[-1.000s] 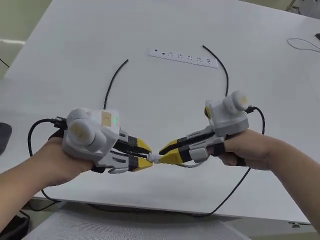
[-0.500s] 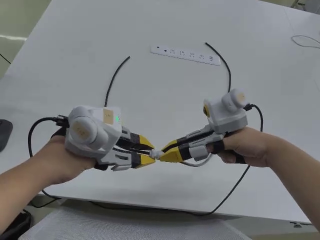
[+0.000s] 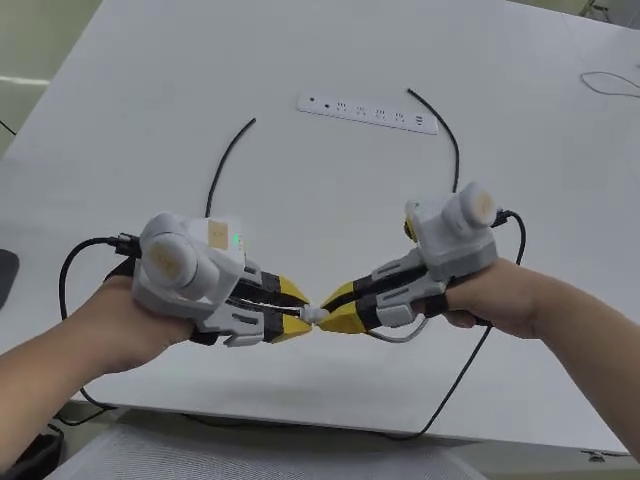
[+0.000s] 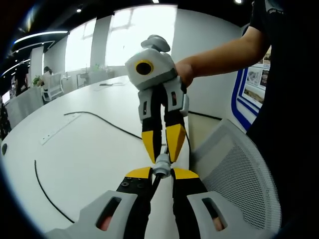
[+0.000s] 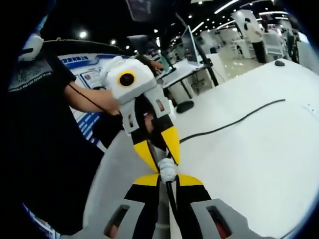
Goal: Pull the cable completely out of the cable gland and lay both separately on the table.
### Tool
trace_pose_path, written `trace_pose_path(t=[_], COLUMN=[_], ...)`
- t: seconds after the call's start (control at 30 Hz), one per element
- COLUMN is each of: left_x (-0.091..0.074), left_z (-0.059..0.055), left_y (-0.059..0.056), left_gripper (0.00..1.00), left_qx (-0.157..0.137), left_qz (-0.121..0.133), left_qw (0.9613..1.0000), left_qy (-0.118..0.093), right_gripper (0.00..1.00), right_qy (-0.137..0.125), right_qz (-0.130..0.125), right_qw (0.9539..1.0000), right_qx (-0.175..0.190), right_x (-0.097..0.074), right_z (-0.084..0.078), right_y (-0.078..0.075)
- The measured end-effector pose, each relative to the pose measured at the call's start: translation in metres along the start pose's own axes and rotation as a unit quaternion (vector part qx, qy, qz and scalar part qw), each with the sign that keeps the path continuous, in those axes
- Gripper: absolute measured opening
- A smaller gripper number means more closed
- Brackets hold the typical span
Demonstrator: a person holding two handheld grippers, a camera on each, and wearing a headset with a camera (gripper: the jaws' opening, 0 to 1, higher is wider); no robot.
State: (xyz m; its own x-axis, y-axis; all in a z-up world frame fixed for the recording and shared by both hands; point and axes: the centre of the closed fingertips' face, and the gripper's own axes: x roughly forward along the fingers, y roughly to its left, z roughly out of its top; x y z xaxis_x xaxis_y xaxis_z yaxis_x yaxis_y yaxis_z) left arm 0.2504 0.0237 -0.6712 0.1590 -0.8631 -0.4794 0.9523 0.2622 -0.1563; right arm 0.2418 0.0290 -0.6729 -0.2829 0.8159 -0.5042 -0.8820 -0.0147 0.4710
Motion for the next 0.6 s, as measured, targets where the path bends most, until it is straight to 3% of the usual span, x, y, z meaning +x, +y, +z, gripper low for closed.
trace_pose_path(t=[0.07, 0.13, 0.23, 0.27, 0.4, 0.47, 0.57, 0.6], left_x=[0.000, -0.001, -0.004, -0.006, -0.009, -0.009, -0.009, -0.009], left_z=[0.000, 0.000, 0.000, 0.000, 0.002, 0.002, 0.002, 0.002], left_y=[0.000, 0.001, 0.001, 0.003, -0.002, -0.005, -0.005, -0.003], left_gripper=[0.14, 0.14, 0.15, 0.15, 0.15, 0.15, 0.15, 0.15], left_qx=[-0.009, -0.026, -0.047, -0.053, -0.065, -0.072, -0.087, -0.089], left_qz=[-0.003, -0.005, -0.017, -0.016, -0.025, -0.031, -0.030, -0.027], left_qw=[1.0000, 0.9996, 0.9986, 0.9983, 0.9972, 0.9965, 0.9951, 0.9949], left_qy=[-0.002, -0.009, -0.017, -0.020, -0.028, -0.030, -0.035, -0.040], right_gripper=[0.06, 0.06, 0.07, 0.07, 0.07, 0.07, 0.07, 0.07], right_qy=[0.002, 0.004, 0.002, 0.007, 0.027, 0.040, 0.047, 0.045], right_qz=[-0.010, -0.033, -0.063, -0.084, -0.117, -0.132, -0.156, -0.163], right_qw=[0.9997, 0.9972, 0.9903, 0.9849, 0.9699, 0.9594, 0.9477, 0.9466], right_qx=[-0.021, -0.067, -0.124, -0.151, -0.212, -0.246, -0.275, -0.274], right_x=[0.000, 0.000, 0.002, 0.002, 0.003, 0.005, 0.004, 0.004], right_z=[0.000, 0.001, 0.003, 0.005, 0.005, 0.004, 0.004, 0.005], right_y=[0.001, -0.003, -0.001, -0.001, 0.004, 0.007, 0.006, 0.005])
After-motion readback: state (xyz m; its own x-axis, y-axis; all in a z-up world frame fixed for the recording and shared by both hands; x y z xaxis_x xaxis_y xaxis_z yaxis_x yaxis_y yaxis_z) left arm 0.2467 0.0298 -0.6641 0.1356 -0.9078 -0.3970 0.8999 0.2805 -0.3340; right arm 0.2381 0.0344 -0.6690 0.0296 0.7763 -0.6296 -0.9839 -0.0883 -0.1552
